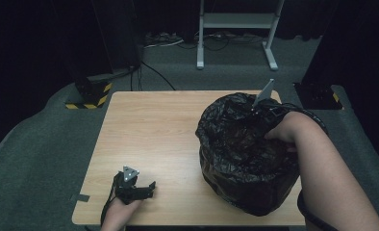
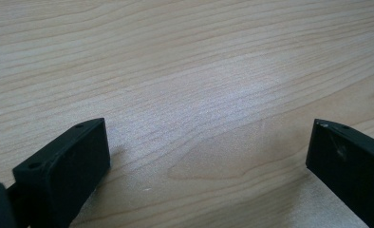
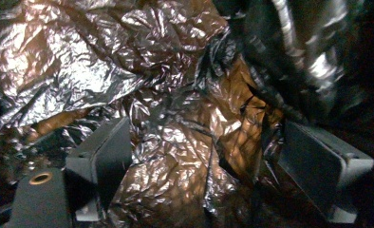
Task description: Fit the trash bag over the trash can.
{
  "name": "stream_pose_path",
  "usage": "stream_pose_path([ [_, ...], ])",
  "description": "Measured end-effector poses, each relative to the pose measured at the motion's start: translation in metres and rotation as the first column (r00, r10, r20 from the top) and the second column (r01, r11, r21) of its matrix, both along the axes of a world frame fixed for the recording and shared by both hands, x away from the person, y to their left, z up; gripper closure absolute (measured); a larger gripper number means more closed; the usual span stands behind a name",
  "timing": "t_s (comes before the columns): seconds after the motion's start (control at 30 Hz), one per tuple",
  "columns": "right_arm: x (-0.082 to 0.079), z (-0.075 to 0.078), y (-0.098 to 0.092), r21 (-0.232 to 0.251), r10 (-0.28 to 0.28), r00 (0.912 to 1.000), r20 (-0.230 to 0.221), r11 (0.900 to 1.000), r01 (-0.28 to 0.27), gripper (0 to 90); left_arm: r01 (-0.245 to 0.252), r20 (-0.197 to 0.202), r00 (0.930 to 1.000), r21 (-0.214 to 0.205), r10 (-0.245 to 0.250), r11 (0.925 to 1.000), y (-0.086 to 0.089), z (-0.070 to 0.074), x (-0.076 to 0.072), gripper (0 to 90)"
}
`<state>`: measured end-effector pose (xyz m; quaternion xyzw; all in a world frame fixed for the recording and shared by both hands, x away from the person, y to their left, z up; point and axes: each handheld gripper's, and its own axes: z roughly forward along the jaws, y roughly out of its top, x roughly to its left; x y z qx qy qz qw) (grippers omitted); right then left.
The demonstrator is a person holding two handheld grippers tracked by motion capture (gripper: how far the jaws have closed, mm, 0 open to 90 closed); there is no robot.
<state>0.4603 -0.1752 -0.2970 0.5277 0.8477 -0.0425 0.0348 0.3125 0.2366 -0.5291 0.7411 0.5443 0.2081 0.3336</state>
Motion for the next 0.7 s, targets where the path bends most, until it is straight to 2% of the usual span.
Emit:
stream_pose_path([
  [0.03, 0.0, 0.002, 0.002, 0.002, 0.007, 1.0, 0.0, 1.0, -0.007, 20.6, 0.0, 0.001, 1.0, 0.0, 0.0, 1.0, 0.0, 0.0, 0.0, 0.7],
  [0.13, 0.0, 0.022, 0.011, 0.03, 0.028, 0.9991, 0.031, 0.9991, -0.029, 26.3, -0.002, 0.002, 1.0, 0.005, 0.002, 1.0, -0.001, 0.0, 0.0, 0.7],
  [0.2, 0.0, 0.039, 0.018, 0.047, 0.055, 0.9963, 0.066, 0.9972, -0.058, 28.8, -0.003, 0.001, 1.0, 0.002, 0.003, 1.0, -0.001, 0.0, 0.0, 0.7],
  [0.27, 0.003, 0.058, 0.026, 0.065, 0.064, 0.9915, 0.113, 0.9953, -0.072, 37.6, -0.002, 0.001, 1.0, 0.0, 0.002, 1.0, 0.0, 0.0, 0.0, 0.8],
  [0.33, 0.006, 0.064, 0.03, 0.065, 0.071, 0.9878, 0.138, 0.9946, -0.081, 41.1, 0.0, 0.001, 1.0, 0.0, 0.0, 1.0, 0.0, 0.0, 0.0, 0.8],
  [0.4, 0.012, 0.07, 0.035, 0.062, 0.077, 0.9824, 0.17, 0.9941, -0.089, 52.0, -0.002, 0.0, 1.0, -0.003, 0.002, 1.0, 0.0, 0.0, 0.0, 0.8],
  [0.43, 0.016, 0.071, 0.038, 0.06, 0.077, 0.9777, 0.195, 0.9941, -0.09, 54.7, -0.002, 0.001, 1.0, -0.006, 0.002, 1.0, 0.001, 0.0, 0.0, 0.8],
  [0.5, 0.026, 0.066, 0.042, 0.055, 0.074, 0.9684, 0.238, 0.9944, -0.09, 60.3, -0.001, 0.002, 1.0, -0.01, 0.001, 1.0, 0.001, 0.0, 0.0, 0.8],
  [0.53, 0.029, 0.062, 0.042, 0.061, 0.069, 0.9679, 0.242, 0.9944, -0.086, 60.3, -0.001, 0.001, 1.0, -0.014, 0.001, 0.9999, 0.001, 0.0, 0.0, 0.8],
  [0.7, 0.041, 0.023, 0.049, 0.078, 0.066, 0.9741, 0.216, 0.9933, -0.085, 54.5, -0.001, 0.002, 1.0, -0.024, 0.001, 0.9997, 0.002, 0.0, 0.0, 0.7],
])
